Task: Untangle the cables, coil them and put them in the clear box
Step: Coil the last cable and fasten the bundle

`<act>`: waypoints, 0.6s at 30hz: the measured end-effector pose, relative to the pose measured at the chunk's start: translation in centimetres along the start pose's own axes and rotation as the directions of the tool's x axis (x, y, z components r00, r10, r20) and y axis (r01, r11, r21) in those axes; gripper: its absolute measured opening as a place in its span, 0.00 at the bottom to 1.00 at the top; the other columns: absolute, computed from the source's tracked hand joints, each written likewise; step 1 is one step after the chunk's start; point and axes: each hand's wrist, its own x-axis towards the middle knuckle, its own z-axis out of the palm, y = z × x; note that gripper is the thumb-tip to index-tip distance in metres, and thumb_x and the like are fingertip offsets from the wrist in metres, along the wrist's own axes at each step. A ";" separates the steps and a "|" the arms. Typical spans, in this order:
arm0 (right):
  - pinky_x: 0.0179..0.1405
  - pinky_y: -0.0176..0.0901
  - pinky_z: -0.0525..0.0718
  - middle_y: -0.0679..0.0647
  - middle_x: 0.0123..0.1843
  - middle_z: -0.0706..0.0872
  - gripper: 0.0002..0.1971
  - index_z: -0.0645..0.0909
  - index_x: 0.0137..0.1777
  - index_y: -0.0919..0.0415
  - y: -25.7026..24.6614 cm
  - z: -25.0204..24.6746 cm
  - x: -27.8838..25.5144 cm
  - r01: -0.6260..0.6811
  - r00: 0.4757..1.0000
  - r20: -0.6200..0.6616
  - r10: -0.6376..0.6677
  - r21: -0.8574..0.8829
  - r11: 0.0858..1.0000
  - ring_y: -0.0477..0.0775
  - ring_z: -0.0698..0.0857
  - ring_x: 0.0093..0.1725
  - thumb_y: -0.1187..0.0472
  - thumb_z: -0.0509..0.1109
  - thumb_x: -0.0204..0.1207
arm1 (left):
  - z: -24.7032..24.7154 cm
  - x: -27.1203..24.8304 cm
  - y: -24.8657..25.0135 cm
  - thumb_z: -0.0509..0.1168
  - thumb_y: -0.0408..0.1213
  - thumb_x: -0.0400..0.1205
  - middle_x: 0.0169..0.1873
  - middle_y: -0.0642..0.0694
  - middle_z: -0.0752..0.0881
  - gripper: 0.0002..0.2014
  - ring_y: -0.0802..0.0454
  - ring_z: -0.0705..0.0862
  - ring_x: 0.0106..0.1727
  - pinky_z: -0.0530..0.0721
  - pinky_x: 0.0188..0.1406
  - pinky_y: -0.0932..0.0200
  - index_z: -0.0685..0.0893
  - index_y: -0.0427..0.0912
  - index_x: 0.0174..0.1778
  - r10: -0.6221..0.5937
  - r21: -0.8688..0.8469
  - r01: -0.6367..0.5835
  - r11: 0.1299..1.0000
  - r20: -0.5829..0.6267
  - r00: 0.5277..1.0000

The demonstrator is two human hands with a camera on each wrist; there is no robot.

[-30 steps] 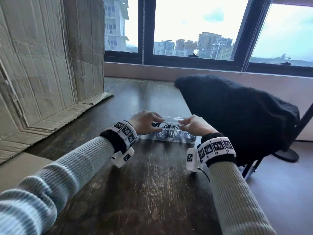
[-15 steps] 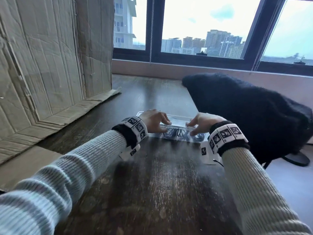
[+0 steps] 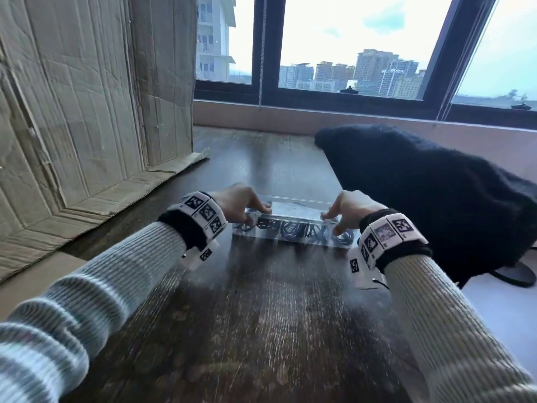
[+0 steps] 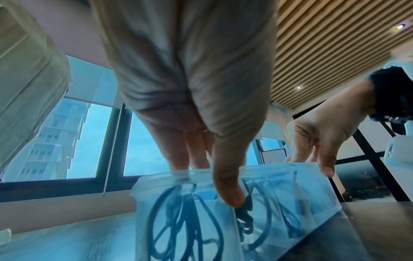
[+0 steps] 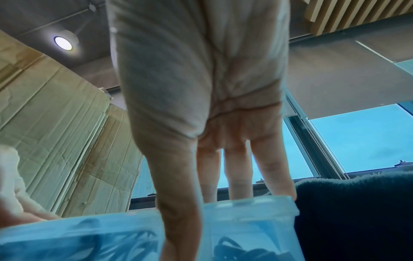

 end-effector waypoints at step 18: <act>0.57 0.36 0.74 0.51 0.69 0.83 0.21 0.82 0.69 0.57 -2.3 -0.1 -3.5 0.007 0.999 0.033 -0.006 -0.034 0.999 0.54 0.82 0.65 0.56 0.73 0.76 | 2.6 -1.7 4.1 0.66 0.22 0.77 0.80 0.46 0.65 0.42 0.47 0.75 0.71 0.75 0.65 0.56 0.56 0.51 0.84 -0.075 0.462 0.067 0.885 -0.001 0.997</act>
